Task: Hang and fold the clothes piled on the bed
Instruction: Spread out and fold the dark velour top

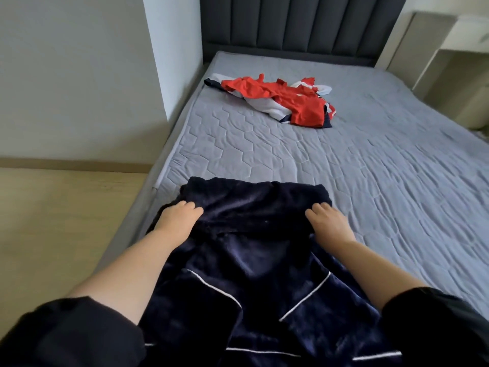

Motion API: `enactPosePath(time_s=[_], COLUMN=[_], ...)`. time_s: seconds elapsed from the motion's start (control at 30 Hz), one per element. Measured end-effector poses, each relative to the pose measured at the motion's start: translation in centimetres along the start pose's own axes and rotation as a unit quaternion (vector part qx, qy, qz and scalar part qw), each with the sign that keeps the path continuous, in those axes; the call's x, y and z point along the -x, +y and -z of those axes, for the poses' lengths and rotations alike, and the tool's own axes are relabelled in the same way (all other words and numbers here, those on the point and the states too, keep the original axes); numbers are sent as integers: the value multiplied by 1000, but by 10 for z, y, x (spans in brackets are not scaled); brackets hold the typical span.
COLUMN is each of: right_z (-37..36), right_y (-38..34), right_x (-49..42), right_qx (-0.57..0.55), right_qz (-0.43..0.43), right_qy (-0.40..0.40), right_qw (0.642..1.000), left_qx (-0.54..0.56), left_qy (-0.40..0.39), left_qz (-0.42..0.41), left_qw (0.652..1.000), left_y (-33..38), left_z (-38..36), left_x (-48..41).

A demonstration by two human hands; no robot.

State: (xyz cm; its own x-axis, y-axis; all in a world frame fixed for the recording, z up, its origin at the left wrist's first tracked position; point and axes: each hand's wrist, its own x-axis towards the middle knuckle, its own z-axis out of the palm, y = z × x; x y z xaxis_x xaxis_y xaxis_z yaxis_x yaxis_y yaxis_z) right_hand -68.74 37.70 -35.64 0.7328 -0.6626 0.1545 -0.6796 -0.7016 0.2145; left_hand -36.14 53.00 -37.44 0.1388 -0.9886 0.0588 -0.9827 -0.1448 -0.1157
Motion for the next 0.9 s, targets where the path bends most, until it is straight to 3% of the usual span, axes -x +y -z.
enactPosePath(time_s=[0.03,0.1,0.2,0.27,0.37,0.43,0.5,0.53,0.6,0.67,0.73,0.8,0.9], right_z=[-10,-22,-22,-19,-12,-9,-11,-14,-19,-24,-29,-37,-44], right_y=[0,2,10,17,24,28,32,33,36,39,45,49,43], right_x=[7,17,14,7,-9,-19,-29,-33,-40,-44,-42,-35,-25], right_qx=[-42,-213,-412,-452,-532,-594,-617,-622,-625,-611,-577,-530,-450], right_qz=[-20,-90,-259,-369,-441,-462,-475,-478,-488,-508,-540,-558,-523], right_qy=[-61,-97,37,71,20,-12,-34,-44,-45,-12,37,56,-1], right_qw=[997,968,873,809,723,658,626,618,608,607,612,636,724], left_qx=[65,246,424,471,527,533,530,542,600,641,635,600,482], left_qy=[-50,-52,26,60,76,66,26,8,16,76,149,173,110], left_qz=[42,137,290,349,391,406,421,429,444,468,488,495,459], left_qw=[996,958,858,808,751,740,735,723,665,603,580,604,738], left_y=[-2,-2,-10,-13,-11,-11,-11,-9,-6,-3,-7,-13,-18], left_z=[-5,-6,-1,2,7,10,13,14,12,6,-3,-14,-23], left_x=[3,2,-11,-20,-38,-50,-62,-67,-79,-84,-79,-66,-56])
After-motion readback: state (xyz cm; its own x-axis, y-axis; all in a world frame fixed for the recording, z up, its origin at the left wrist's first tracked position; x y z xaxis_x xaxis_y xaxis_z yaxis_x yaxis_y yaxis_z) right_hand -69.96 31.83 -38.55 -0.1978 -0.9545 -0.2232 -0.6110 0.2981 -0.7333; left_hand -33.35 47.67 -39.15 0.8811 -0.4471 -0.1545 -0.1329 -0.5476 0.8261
